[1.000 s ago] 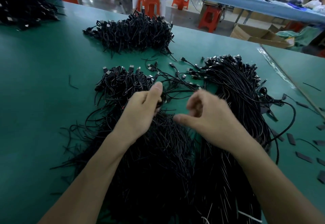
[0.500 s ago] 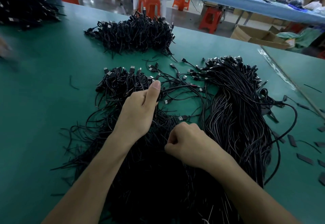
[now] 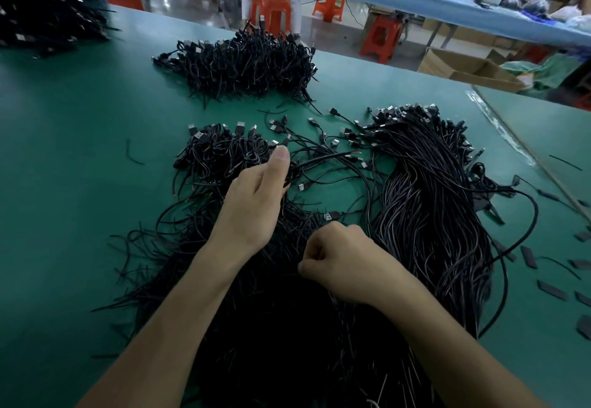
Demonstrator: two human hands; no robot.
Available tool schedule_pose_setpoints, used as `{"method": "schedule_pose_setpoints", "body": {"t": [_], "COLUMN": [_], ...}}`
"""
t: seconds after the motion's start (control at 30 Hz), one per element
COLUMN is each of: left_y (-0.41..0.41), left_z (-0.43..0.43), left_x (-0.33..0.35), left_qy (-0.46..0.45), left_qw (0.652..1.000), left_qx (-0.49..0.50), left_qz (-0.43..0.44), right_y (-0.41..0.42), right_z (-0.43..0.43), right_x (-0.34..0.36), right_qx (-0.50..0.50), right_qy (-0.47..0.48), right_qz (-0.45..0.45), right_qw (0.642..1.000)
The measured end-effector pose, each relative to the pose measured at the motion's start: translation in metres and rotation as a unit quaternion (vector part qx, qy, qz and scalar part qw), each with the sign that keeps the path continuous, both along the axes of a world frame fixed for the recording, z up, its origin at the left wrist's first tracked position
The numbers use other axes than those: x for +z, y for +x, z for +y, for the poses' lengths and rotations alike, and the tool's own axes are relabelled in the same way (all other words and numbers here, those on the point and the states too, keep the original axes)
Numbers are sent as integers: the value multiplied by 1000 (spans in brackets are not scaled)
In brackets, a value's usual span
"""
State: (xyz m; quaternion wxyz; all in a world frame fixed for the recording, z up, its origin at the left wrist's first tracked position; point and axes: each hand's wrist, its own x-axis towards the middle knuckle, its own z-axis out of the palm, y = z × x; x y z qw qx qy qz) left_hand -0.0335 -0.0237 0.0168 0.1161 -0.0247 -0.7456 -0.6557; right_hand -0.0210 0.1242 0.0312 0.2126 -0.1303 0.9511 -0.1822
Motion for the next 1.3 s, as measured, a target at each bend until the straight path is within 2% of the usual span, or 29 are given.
{"method": "schedule_pose_setpoints", "body": {"t": [0.33, 0.57, 0.7, 0.77, 0.87, 0.97, 1.1, 1.2, 1.3], "left_y": [-5, -3, -3, -2, 0, 5, 9, 11, 10], "left_z": [-7, -7, -8, -7, -4, -1, 1, 4, 1], "left_x": [-5, 1, 0, 1, 5, 11, 14, 16, 15], "left_qy": [-18, 3, 24, 31, 56, 86, 117, 156, 182], "left_qw": [998, 998, 999, 999, 998, 996, 989, 973, 965], "left_qx": [25, 51, 40, 39, 29, 3, -84, -165, -187], "left_qz": [56, 26, 22, 21, 7, -1, -6, -26, -32], "right_y": [9, 8, 9, 9, 8, 6, 7, 9, 5], "right_z": [0, 14, 28, 35, 39, 30, 9, 1, 5], "right_x": [-1, 15, 30, 38, 42, 37, 29, 27, 29], "right_qx": [-7, -7, -18, -35, -83, -125, -143, -107, -91], "right_qy": [-30, -66, -60, -88, -170, -292, -449, -475, -426], "right_qz": [58, 45, 67, 90, 165, 228, 232, 213, 243], "right_qw": [998, 997, 996, 991, 968, 920, 851, 847, 867]}}
